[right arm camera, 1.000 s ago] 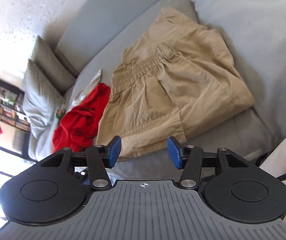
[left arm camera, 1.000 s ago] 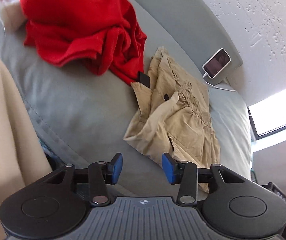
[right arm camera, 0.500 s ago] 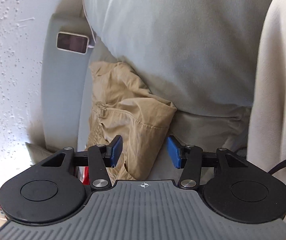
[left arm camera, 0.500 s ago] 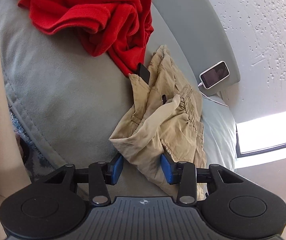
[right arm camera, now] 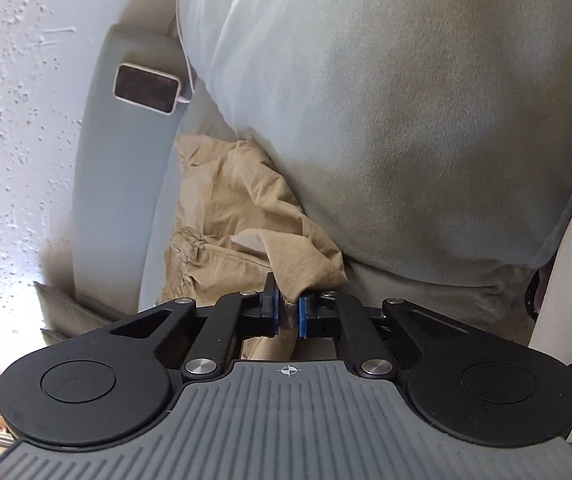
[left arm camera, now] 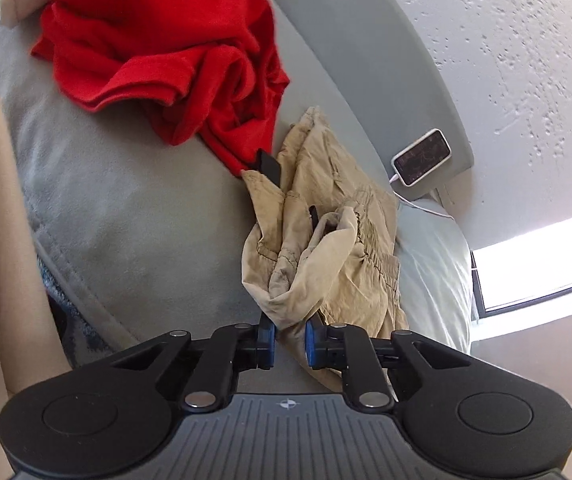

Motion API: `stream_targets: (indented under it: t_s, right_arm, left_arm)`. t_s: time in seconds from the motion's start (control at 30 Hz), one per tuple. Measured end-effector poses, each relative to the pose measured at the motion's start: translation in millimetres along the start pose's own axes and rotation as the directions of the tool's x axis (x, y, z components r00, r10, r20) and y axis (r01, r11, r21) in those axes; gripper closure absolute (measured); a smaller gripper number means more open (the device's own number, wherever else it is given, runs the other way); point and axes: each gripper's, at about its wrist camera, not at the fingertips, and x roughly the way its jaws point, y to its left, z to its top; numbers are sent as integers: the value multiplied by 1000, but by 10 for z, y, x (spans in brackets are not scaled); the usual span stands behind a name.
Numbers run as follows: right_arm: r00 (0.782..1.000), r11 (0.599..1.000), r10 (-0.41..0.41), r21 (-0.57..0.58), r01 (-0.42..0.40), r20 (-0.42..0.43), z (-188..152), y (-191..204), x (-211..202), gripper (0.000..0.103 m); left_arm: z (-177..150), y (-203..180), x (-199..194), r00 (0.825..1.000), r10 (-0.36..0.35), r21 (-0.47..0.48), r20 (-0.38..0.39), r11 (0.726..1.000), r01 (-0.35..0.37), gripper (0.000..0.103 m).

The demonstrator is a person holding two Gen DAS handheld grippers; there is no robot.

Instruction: Fold clothes

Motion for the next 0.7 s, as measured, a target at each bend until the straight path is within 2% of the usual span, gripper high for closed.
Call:
stream_targets:
  t_s: [0.07, 0.17, 0.2, 0.23, 0.3, 0.4, 0.53, 0.6, 0.67, 0.7]
  right_arm:
    - [1000, 1000, -5, 12, 5, -10, 37, -43, 5, 95]
    - [1000, 1000, -13, 4, 13, -7, 57, -56, 4, 95]
    - [1000, 1000, -15, 3, 15, -5, 65, -56, 3, 95]
    - [1000, 1000, -16, 3, 16, -4, 75, -58, 2, 95]
    - [1000, 1000, -23, -12, 23, 2, 77, -46, -13, 95]
    - [1000, 997, -27, -67, 28, 11, 53, 27, -88, 95]
    - [998, 984, -66, -166, 67, 13, 30, 236, -330, 86]
    - [996, 976, -90, -196, 91, 17, 41, 357, -510, 66]
    - [996, 960, -70, -269, 82, 55, 45, 524, -735, 65]
    - [995, 939, -62, -333, 87, 84, 46, 650, -847, 64]
  left_arm:
    - [22, 109, 8, 1000, -2, -71, -21, 998, 1, 85]
    - [42, 146, -130, 999, 19, -71, 27, 997, -17, 85]
    - [76, 134, -203, 997, 44, -48, 71, 998, -41, 87]
    - [125, 124, -281, 989, 82, -28, 124, 996, -79, 101]
    - [221, 101, -432, 963, 148, 5, 225, 988, -153, 103]
    - [336, -21, -595, 955, 133, 49, 266, 987, -151, 103]
    - [337, -390, -658, 959, 109, 226, 261, 959, -170, 103]
    - [340, -555, -663, 959, 150, 269, 238, 939, -214, 93]
    - [332, -729, -642, 960, 176, 318, 219, 917, -241, 76]
    - [324, -819, -621, 962, 178, 349, 209, 905, -243, 74]
